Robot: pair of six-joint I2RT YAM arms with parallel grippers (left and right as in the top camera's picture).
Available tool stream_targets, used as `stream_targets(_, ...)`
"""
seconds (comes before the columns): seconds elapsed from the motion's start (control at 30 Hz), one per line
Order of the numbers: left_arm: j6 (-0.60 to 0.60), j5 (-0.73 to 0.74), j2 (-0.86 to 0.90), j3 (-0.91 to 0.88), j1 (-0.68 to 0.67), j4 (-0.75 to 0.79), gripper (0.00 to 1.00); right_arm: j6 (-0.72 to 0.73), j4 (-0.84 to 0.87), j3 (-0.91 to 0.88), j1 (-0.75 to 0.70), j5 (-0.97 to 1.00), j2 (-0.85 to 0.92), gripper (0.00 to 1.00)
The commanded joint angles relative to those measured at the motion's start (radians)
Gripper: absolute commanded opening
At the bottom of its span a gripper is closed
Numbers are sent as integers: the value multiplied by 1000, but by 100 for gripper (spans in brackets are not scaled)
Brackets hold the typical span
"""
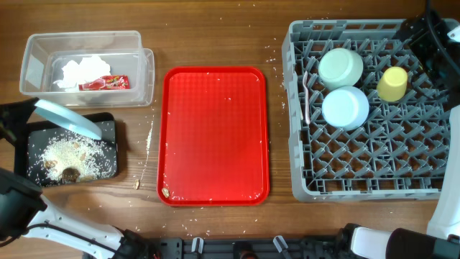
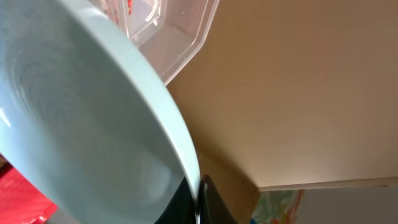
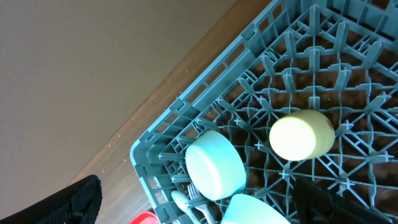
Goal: Sort waste into correct bins and load items into the dishwasher rack
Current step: 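Tilt the plate over the black tray to dump the rice scraps, then set the plate on the red tray and hand it to the right gripper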
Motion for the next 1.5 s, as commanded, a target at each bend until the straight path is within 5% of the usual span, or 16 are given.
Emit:
stream_targets(0.0,40,-2,-64,-21,24,-12,4,7,2,4,-3,18,9,100)
stream_targets(0.3,27,-140,-233,-42,-2,-11,4,7,2,4,-3,17,9,100)
stream_targets(0.43,2,-294,-298,-50,-140,-11,4,7,2,4,-3,17,9,100)
stream_targets(0.57,-29,-379,-425,-67,-537,51,4,7,2,4,-3,17,9,100)
stream_targets(0.67,-257,-567,-430,-68,-840,157,4,7,2,4,-3,17,9,100)
stream_targets(0.8,-673,-1142,-394,-68,-1335,388,4,6,2,4,-3,17,10,100)
stream_targets(1.0,-726,-1229,-166,-68,-1619,540,4,23,-3,4,-3,-28,9,100)
stream_targets(1.07,-759,-1237,-34,-68,-1652,541,8,21,-86,4,-2,-185,9,100)
stream_targets(1.1,-759,-1237,-14,-68,-1651,535,20,-7,-85,3,3,-238,11,100)
stream_targets(1.13,-758,-1238,-7,-68,-1646,532,54,-50,-83,3,25,-280,13,94)
stream_targets(1.17,-758,-1242,-7,-66,-1639,533,75,-57,-83,3,59,-288,17,92)
stream_targets(1.3,-766,-1303,-89,-4,-1548,431,79,-175,-54,3,303,-223,62,95)
stream_targets(1.47,-832,-1328,-340,5,-1244,291,84,-190,59,3,504,-202,133,100)
